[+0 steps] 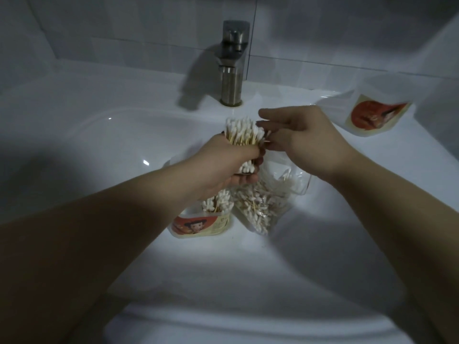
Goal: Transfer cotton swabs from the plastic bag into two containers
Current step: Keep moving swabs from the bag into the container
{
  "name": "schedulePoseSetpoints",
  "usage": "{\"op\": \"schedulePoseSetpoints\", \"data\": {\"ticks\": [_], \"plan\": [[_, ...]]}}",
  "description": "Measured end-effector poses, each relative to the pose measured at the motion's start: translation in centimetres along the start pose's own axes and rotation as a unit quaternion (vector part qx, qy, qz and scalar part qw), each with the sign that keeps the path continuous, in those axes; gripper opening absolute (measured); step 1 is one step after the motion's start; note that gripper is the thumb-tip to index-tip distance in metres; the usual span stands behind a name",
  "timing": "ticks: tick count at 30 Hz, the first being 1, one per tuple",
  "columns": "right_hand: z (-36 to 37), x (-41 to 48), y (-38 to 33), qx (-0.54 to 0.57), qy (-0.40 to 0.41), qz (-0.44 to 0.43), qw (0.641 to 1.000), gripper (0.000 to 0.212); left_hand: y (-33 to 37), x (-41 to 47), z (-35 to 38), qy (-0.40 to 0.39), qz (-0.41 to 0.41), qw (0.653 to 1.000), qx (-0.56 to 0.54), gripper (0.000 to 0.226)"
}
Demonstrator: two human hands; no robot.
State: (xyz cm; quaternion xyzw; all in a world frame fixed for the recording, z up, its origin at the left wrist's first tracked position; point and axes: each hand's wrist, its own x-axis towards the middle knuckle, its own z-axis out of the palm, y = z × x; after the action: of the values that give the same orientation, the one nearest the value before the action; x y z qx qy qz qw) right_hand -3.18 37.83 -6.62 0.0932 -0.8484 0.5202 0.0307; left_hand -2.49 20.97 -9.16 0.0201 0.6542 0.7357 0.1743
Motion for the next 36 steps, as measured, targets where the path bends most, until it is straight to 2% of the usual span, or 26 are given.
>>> {"op": "schedulePoseSetpoints", "data": {"ticks": [4, 7, 9, 10, 13, 16, 18, 21, 23, 25, 28, 30, 33, 36], "plan": [[0.4, -0.2, 0.0, -0.017, -0.063, 0.002, 0.998, 0.059, 0.0, -0.2, 0.1, 0.005, 0.004, 0.999, 0.035, 0.007], [0.5, -0.8, -0.7, -0.139, -0.042, -0.051, 0.988, 0.067, 0.4, -0.2, 0.3, 0.016, 0.020, 0.990, 0.138, 0.007], [0.9, -1.1, -1.1, -0.227, -0.034, -0.100, 0.968, 0.080, 0.5, -0.3, 0.6, 0.016, 0.047, 0.972, 0.229, 0.016], [1.1, -1.2, -1.2, -0.247, -0.040, -0.116, 0.961, 0.079, 0.5, -0.3, 0.8, 0.014, 0.061, 0.964, 0.260, 0.022], [1.6, -1.0, -1.1, -0.245, -0.034, -0.115, 0.962, 0.045, 0.4, -0.6, 1.1, -0.007, 0.121, 0.947, 0.298, 0.029], [1.7, -1.0, -1.2, -0.186, -0.022, -0.092, 0.978, 0.031, 0.4, -0.6, 0.8, -0.060, 0.144, 0.944, 0.290, 0.036], [1.7, -1.1, -1.2, -0.167, -0.016, -0.108, 0.980, 0.019, 0.6, -0.6, 0.9, -0.079, 0.146, 0.935, 0.314, 0.029], [1.6, -0.9, -1.5, -0.172, 0.001, -0.135, 0.976, 0.016, 0.7, -0.3, 0.8, -0.093, 0.137, 0.949, 0.270, 0.029], [1.7, -0.7, -1.5, -0.163, 0.005, -0.129, 0.978, 0.025, 0.7, -0.2, 0.6, -0.080, 0.116, 0.955, 0.262, 0.047], [1.7, -0.9, -1.7, -0.161, -0.012, -0.113, 0.980, 0.032, 0.8, -0.5, 0.2, -0.086, 0.112, 0.951, 0.276, 0.052], [2.0, -1.5, -1.7, -0.121, -0.064, -0.069, 0.988, 0.027, 0.7, -0.8, -0.4, -0.095, 0.124, 0.944, 0.290, 0.065], [2.3, -1.6, -1.5, -0.068, -0.048, -0.051, 0.995, 0.024, 1.0, -0.8, -0.5, -0.109, 0.120, 0.947, 0.276, 0.071], [2.3, -1.4, -1.6, -0.022, 0.022, -0.046, 0.998, 0.026, 1.7, -1.2, -0.6, -0.139, 0.059, 0.966, 0.209, 0.053], [2.0, -1.2, -2.0, -0.005, 0.076, -0.030, 0.997, 0.033, 2.6, -1.5, -1.7, -0.185, -0.048, 0.981, 0.023, 0.040]]}}
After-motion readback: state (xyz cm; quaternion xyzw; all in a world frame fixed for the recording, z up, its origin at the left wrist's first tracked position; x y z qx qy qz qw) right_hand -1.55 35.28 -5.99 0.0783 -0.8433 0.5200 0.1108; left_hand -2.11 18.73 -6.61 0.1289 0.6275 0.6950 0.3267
